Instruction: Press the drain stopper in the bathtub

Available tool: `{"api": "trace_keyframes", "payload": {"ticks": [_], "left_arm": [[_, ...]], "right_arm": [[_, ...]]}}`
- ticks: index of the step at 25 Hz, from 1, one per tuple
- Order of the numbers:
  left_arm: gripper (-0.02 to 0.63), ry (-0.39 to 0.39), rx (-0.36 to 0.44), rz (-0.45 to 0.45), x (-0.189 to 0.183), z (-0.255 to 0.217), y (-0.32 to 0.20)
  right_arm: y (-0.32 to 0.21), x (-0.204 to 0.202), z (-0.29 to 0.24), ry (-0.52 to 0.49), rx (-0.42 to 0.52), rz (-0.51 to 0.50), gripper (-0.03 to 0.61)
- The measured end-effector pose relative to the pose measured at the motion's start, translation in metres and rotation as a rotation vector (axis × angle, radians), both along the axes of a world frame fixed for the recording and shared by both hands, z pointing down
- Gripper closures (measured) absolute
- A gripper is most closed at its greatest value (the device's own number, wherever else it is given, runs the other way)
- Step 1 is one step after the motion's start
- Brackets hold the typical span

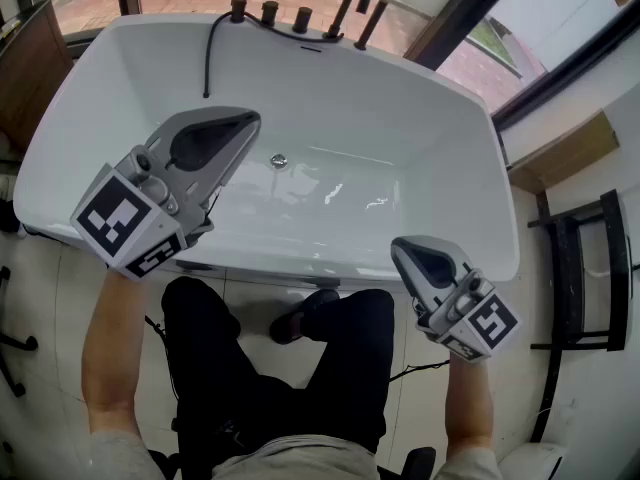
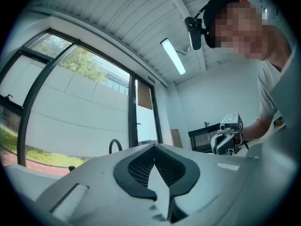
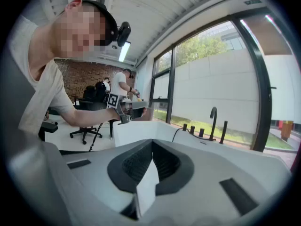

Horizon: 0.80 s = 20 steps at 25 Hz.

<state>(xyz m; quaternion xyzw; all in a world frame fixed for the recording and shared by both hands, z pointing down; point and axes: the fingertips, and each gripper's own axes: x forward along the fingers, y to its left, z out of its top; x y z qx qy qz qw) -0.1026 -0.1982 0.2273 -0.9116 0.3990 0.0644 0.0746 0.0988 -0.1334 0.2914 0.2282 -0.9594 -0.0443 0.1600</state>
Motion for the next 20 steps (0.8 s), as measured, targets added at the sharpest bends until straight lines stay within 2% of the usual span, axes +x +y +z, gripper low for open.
{"api": "trace_keyframes", "payload": {"ticks": [4, 7, 11, 13, 17, 20], "left_arm": [[0.621, 0.082, -0.01, -0.026, -0.017, 0.03, -0.087], [0.621, 0.145, -0.043, -0.057, -0.024, 0.058, -0.138], [0.621, 0.176, -0.05, -0.055, -0.026, 0.092, -0.18], [0.621, 0.17, -0.036, -0.054, -0.025, 0.105, -0.189], [0.621, 0.175, -0.039, -0.053, -0.024, 0.127, -0.188], [0.621, 0.133, -0.034, -0.031, -0.021, 0.131, -0.186]], "right_arm": [[-0.078, -0.012, 0.065, 0.12, -0.124, -0.019, 0.577], [-0.139, -0.016, 0.125, 0.219, -0.261, -0.016, 0.577], [-0.22, -0.02, 0.207, 0.272, -0.482, 0.044, 0.577], [-0.258, -0.021, 0.254, 0.329, -0.553, 0.077, 0.577], [-0.316, -0.04, 0.349, 0.454, -0.613, 0.099, 0.577], [-0.358, -0.077, 0.418, 0.533, -0.516, 0.076, 0.577]]}}
